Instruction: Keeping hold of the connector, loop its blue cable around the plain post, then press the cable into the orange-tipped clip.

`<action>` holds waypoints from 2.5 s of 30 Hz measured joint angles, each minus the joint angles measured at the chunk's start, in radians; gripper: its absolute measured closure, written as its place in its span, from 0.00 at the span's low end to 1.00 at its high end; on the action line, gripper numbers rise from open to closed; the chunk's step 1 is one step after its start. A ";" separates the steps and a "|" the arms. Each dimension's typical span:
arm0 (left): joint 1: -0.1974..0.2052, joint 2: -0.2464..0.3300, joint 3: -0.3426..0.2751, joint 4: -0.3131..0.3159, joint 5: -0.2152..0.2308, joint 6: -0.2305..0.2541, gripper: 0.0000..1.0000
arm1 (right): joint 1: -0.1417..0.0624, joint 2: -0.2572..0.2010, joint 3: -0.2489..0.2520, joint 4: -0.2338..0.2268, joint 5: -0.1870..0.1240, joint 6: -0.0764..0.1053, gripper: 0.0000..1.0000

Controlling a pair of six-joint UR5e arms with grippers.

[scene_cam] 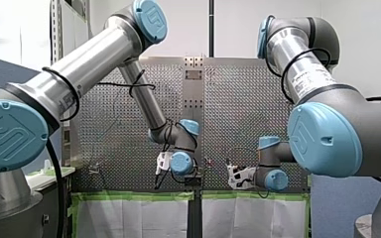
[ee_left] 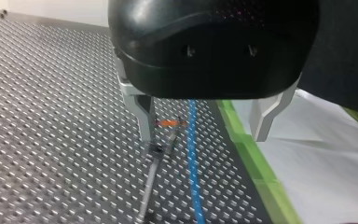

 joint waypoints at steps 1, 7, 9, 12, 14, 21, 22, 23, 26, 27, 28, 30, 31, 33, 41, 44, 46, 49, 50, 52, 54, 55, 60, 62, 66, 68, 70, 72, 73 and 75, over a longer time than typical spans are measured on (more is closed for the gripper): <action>0.001 0.009 0.004 -0.009 0.008 -0.002 0.01 | 0.000 0.002 -0.001 0.000 0.000 0.001 1.00; 0.011 0.064 0.047 -0.064 0.059 -0.036 0.01 | 0.003 0.031 -0.022 0.017 -0.001 -0.010 1.00; 0.012 0.085 0.067 -0.085 0.060 -0.052 0.01 | 0.005 0.040 -0.029 0.031 -0.001 -0.022 1.00; 0.013 0.114 0.096 -0.114 0.045 -0.063 0.01 | 0.008 0.045 -0.036 0.046 -0.002 -0.033 1.00; 0.014 0.133 0.115 -0.133 0.035 -0.063 0.01 | 0.011 0.047 -0.038 0.053 -0.006 -0.036 1.00; 0.033 0.195 0.177 -0.195 -0.009 -0.019 0.01 | 0.015 0.047 -0.041 0.056 -0.012 -0.039 1.00; 0.037 0.203 0.185 -0.203 -0.014 -0.011 0.01 | 0.015 0.047 -0.042 0.057 -0.012 -0.039 1.00; 0.043 0.214 0.196 -0.214 -0.019 -0.001 0.01 | 0.016 0.047 -0.042 0.058 -0.012 -0.039 1.00; 0.065 0.238 0.225 -0.243 -0.028 0.028 0.01 | 0.016 0.048 -0.047 0.063 -0.012 -0.040 1.00; 0.073 0.243 0.233 -0.251 -0.029 0.036 0.01 | 0.016 0.048 -0.049 0.066 -0.011 -0.040 1.00; 0.081 0.245 0.242 -0.260 -0.029 0.045 0.01 | 0.016 0.048 -0.052 0.069 -0.010 -0.040 1.00; 0.100 0.243 0.263 -0.281 -0.029 0.066 0.01 | 0.016 0.048 -0.060 0.078 -0.007 -0.042 1.00; 0.105 0.239 0.272 -0.290 -0.031 0.075 0.01 | 0.016 0.048 -0.064 0.082 -0.005 -0.044 1.00; 0.112 0.226 0.293 -0.310 -0.041 0.095 0.01 | 0.016 0.048 -0.074 0.097 -0.002 -0.053 1.00; 0.093 0.153 0.371 -0.389 -0.069 0.138 0.01 | 0.016 0.048 -0.096 0.136 0.000 -0.088 1.00; 0.085 0.136 0.393 -0.420 -0.070 0.147 0.01 | 0.016 0.048 -0.099 0.138 0.000 -0.090 1.00; 0.082 0.132 0.395 -0.437 -0.071 0.153 0.01 | 0.016 0.049 -0.101 0.138 0.000 -0.091 1.00; 0.078 0.130 0.390 -0.465 -0.073 0.160 0.01 | 0.016 0.049 -0.104 0.139 0.001 -0.092 1.00; 0.078 0.129 0.388 -0.475 -0.075 0.162 0.01 | 0.016 0.049 -0.106 0.139 0.001 -0.092 1.00; 0.077 0.129 0.385 -0.493 -0.076 0.166 0.01 | 0.016 0.049 -0.109 0.140 0.001 -0.092 1.00; 0.079 0.129 0.378 -0.514 -0.077 0.170 0.01 | 0.016 0.049 -0.113 0.141 0.002 -0.093 1.00; 0.080 0.129 0.374 -0.524 -0.077 0.172 0.01 | 0.016 0.049 -0.115 0.141 0.003 -0.094 1.00; 0.092 0.126 0.360 -0.574 -0.052 0.187 0.01 | 0.016 0.049 -0.119 0.143 0.005 -0.105 1.00; 0.098 0.118 0.359 -0.595 -0.033 0.186 0.01 | 0.017 0.049 -0.120 0.143 0.005 -0.109 1.00; 0.106 0.088 0.359 -0.633 0.004 0.173 0.01 | 0.021 0.050 -0.121 0.144 0.005 -0.120 1.00; 0.110 0.069 0.359 -0.654 0.024 0.163 0.01 | 0.023 0.050 -0.121 0.144 0.005 -0.124 1.00; 0.113 0.051 0.359 -0.672 0.042 0.150 0.01 | 0.024 0.050 -0.121 0.144 0.004 -0.127 1.00; 0.117 0.032 0.359 -0.692 0.062 0.141 0.01 | 0.026 0.050 -0.121 0.144 0.004 -0.128 1.00; 0.119 0.026 0.359 -0.701 0.072 0.138 0.01 | 0.026 0.050 -0.121 0.144 0.004 -0.129 1.00; 0.125 0.016 0.359 -0.722 0.092 0.132 0.01 | 0.027 0.050 -0.121 0.143 0.003 -0.130 1.00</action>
